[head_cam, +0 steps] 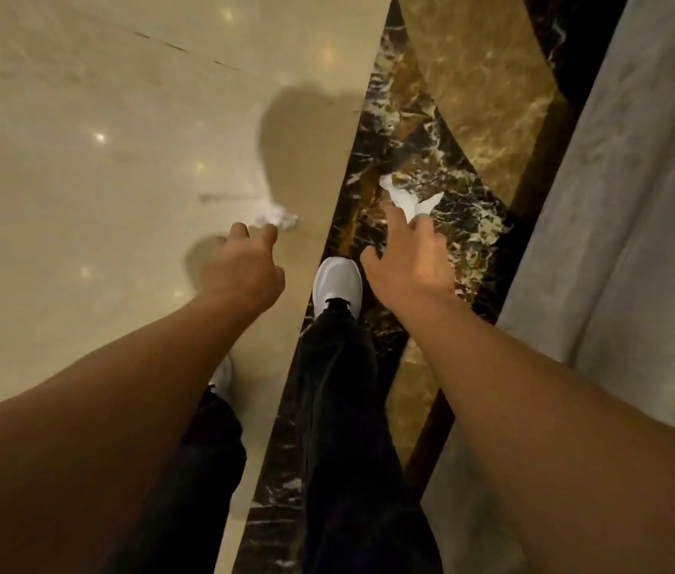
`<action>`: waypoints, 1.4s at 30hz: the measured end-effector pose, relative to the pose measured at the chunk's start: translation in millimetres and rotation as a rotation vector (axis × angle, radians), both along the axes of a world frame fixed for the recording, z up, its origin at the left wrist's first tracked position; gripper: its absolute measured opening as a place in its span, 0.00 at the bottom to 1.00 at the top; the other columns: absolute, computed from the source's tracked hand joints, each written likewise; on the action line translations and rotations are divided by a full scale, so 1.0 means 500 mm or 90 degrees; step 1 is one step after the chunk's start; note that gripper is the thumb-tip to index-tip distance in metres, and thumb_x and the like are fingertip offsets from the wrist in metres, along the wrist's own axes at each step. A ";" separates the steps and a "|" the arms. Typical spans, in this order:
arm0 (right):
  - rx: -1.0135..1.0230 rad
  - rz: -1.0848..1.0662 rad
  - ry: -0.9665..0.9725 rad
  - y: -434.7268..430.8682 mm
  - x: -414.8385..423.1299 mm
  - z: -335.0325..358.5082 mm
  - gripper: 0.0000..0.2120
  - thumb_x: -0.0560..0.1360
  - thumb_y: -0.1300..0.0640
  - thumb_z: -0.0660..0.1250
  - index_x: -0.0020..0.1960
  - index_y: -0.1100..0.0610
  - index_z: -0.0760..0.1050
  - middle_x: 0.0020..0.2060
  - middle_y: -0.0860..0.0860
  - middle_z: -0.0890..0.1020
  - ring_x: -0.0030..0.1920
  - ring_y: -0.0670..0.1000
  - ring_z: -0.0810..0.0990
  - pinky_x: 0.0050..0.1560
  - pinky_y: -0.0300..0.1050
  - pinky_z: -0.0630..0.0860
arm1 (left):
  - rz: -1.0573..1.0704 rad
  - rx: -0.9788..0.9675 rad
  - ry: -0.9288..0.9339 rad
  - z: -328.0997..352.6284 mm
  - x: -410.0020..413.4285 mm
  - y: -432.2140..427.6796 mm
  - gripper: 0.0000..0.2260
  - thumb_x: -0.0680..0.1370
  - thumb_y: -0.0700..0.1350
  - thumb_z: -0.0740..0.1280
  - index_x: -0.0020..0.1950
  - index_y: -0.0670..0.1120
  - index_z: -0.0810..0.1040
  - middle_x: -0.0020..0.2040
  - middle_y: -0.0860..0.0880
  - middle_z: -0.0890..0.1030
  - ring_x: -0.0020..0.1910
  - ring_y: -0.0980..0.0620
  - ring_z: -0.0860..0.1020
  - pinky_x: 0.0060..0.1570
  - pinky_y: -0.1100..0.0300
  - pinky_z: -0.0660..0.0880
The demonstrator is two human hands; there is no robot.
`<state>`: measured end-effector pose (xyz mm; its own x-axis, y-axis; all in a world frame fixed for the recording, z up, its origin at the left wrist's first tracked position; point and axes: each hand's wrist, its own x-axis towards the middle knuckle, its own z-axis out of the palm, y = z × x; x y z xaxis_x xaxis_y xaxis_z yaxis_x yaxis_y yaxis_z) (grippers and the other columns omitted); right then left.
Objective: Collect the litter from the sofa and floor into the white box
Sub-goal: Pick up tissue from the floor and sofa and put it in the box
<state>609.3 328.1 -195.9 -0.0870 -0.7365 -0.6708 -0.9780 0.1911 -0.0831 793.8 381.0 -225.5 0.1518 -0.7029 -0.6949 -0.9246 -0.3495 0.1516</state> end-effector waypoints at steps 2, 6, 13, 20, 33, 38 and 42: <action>0.011 0.001 0.003 -0.025 -0.019 -0.137 0.27 0.76 0.49 0.61 0.73 0.45 0.57 0.70 0.53 0.63 0.66 0.60 0.64 0.52 0.54 0.71 | 0.003 -0.025 -0.020 -0.127 -0.012 -0.014 0.23 0.74 0.46 0.66 0.68 0.50 0.66 0.60 0.41 0.71 0.54 0.38 0.72 0.43 0.50 0.71; 0.001 -0.011 -0.011 -0.071 -0.060 -0.334 0.28 0.76 0.53 0.62 0.74 0.42 0.57 0.74 0.53 0.56 0.67 0.63 0.63 0.55 0.55 0.70 | -0.014 -0.122 -0.029 -0.318 -0.038 -0.034 0.22 0.74 0.44 0.67 0.67 0.49 0.68 0.65 0.35 0.67 0.54 0.32 0.70 0.40 0.45 0.72; 0.066 -0.009 -0.003 -0.095 -0.130 -0.502 0.24 0.75 0.60 0.65 0.68 0.46 0.69 0.72 0.54 0.57 0.66 0.62 0.64 0.60 0.48 0.69 | -0.003 -0.083 0.024 -0.481 -0.059 -0.021 0.11 0.75 0.40 0.62 0.56 0.48 0.75 0.59 0.40 0.66 0.56 0.36 0.66 0.52 0.45 0.72; 0.068 -0.038 -0.037 -0.156 -0.114 -0.437 0.12 0.76 0.65 0.63 0.57 0.62 0.79 0.58 0.60 0.78 0.57 0.58 0.77 0.54 0.44 0.75 | -0.143 -0.077 0.039 -0.428 -0.054 -0.122 0.10 0.70 0.32 0.61 0.49 0.42 0.73 0.49 0.42 0.73 0.50 0.42 0.68 0.41 0.56 0.63; -0.280 -0.163 -0.131 0.002 -0.042 0.457 0.06 0.72 0.67 0.64 0.46 0.62 0.79 0.47 0.58 0.76 0.47 0.57 0.76 0.43 0.45 0.72 | -0.277 -0.226 0.129 0.457 -0.079 -0.145 0.12 0.68 0.35 0.65 0.50 0.42 0.76 0.48 0.42 0.72 0.50 0.40 0.71 0.39 0.51 0.71; -0.313 -0.254 -0.094 0.188 -0.042 0.818 0.12 0.70 0.69 0.66 0.52 0.58 0.76 0.53 0.58 0.77 0.52 0.58 0.77 0.49 0.46 0.74 | -0.316 -0.276 0.148 0.808 -0.092 -0.019 0.06 0.68 0.36 0.65 0.44 0.43 0.74 0.46 0.43 0.72 0.45 0.43 0.72 0.44 0.50 0.75; -0.403 -0.335 -0.026 0.367 -0.061 1.020 0.14 0.73 0.66 0.65 0.59 0.60 0.76 0.56 0.60 0.79 0.57 0.60 0.78 0.60 0.47 0.74 | -0.467 -0.326 0.158 1.011 -0.160 0.119 0.06 0.70 0.41 0.67 0.46 0.44 0.77 0.48 0.42 0.74 0.49 0.40 0.74 0.48 0.48 0.75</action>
